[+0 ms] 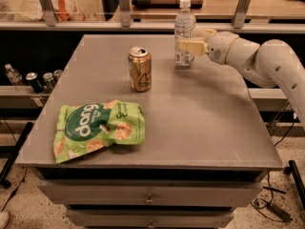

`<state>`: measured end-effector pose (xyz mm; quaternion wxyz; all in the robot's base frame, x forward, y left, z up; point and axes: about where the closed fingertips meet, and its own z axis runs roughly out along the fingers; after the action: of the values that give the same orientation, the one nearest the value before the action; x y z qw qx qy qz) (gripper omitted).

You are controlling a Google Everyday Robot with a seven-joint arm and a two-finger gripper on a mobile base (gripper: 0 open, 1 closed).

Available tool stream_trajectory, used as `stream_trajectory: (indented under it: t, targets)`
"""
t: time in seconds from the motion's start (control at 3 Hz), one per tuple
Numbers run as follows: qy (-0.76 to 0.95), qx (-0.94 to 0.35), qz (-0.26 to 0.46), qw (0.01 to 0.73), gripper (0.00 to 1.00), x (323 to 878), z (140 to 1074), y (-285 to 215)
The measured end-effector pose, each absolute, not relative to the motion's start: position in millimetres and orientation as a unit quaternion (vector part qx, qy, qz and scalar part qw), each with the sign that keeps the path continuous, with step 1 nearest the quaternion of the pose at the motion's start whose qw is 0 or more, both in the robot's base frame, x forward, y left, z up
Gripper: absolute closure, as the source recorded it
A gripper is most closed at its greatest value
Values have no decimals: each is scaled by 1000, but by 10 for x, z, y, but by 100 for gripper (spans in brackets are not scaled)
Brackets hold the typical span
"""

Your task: Place blue plastic bottle upright

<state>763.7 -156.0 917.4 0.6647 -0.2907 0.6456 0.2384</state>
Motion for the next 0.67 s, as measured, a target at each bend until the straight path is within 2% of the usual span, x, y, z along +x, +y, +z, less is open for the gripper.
stream_trajectory:
  t: [0.67]
  targets:
    - [644,-281,243,669,38,7645,9087,-1570]
